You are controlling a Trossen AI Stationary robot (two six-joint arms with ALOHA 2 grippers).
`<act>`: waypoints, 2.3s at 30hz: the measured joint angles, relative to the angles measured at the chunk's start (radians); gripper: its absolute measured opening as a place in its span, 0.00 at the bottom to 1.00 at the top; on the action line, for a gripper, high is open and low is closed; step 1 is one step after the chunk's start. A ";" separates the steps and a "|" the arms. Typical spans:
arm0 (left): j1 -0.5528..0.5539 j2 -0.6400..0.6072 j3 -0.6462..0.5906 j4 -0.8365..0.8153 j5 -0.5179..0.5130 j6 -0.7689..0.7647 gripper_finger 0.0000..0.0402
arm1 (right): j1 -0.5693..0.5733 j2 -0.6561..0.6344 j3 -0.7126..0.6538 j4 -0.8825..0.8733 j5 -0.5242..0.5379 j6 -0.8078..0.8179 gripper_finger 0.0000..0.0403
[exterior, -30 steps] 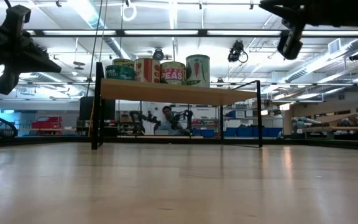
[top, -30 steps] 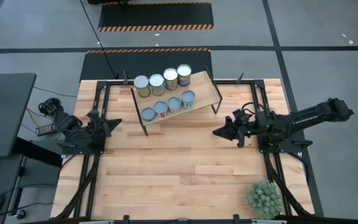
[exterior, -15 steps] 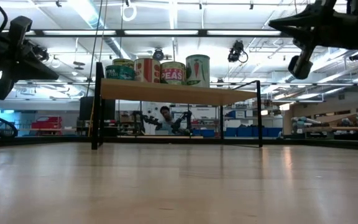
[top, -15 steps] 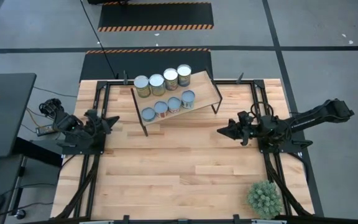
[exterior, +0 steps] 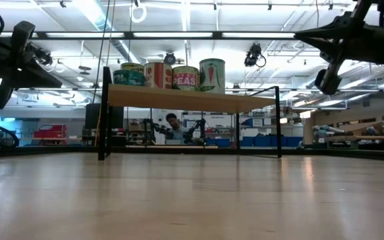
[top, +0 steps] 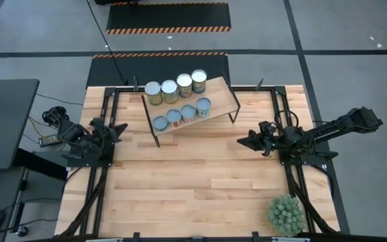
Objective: Pick and place cans onto a shelf
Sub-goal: Return to Home Position
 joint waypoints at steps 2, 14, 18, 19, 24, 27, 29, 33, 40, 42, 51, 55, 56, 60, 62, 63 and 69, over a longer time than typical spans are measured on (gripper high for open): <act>-0.001 0.000 0.000 0.006 -0.019 -0.011 0.00 | -0.009 0.003 0.000 0.000 0.001 0.003 0.01; 0.006 0.002 0.000 0.788 0.085 0.933 0.00 | -0.069 0.023 0.000 0.214 -0.008 -0.071 0.01; 0.038 0.017 0.000 1.043 0.207 1.186 0.00 | -0.110 0.022 0.000 0.286 -0.067 -0.057 0.01; 0.050 0.029 0.000 1.081 0.229 1.223 0.00 | -0.117 0.022 0.000 0.304 -0.079 -0.055 0.01; 0.137 0.101 -0.001 1.109 0.307 1.263 0.00 | -0.139 0.023 0.000 0.379 -0.104 -0.078 0.01; 0.213 0.133 -0.001 1.112 0.380 1.251 0.00 | -0.147 0.023 0.000 0.393 -0.104 -0.101 0.01; 0.269 0.148 -0.001 1.112 0.436 1.240 0.00 | -0.150 0.023 0.000 0.393 -0.095 -0.111 0.01; 0.379 0.158 -0.001 1.108 0.543 1.246 0.00 | -0.151 0.033 0.000 0.393 -0.089 -0.124 0.01; 0.504 0.097 -0.002 0.961 0.633 1.178 0.00 | -0.151 0.039 0.000 0.393 -0.089 -0.131 0.01; 0.526 0.085 -0.002 0.948 0.641 1.169 0.00 | -0.151 0.040 0.000 0.393 -0.090 -0.133 0.01; 0.577 0.077 -0.031 1.037 0.712 1.155 0.00 | -0.151 0.058 0.000 0.386 -0.086 -0.125 0.01; 0.576 0.081 -0.166 1.285 0.747 1.168 0.00 | -0.151 0.083 0.000 0.385 -0.089 -0.122 0.01; 0.576 0.080 -0.195 1.319 0.747 1.163 0.00 | -0.151 0.087 0.000 0.386 -0.089 -0.122 0.01; 0.576 0.080 -0.262 1.389 0.748 1.121 0.00 | -0.151 0.094 0.000 0.387 -0.090 -0.109 0.01; 0.576 0.081 -0.279 1.380 0.746 1.105 0.00 | -0.150 0.098 0.000 0.387 -0.091 -0.108 0.01; 0.577 0.081 -0.279 1.379 0.748 1.099 0.00 | -0.150 0.103 0.000 0.386 -0.091 -0.108 0.01; 0.603 0.079 -0.279 1.382 0.769 1.087 0.00 | -0.150 0.149 0.000 0.379 -0.104 -0.097 0.01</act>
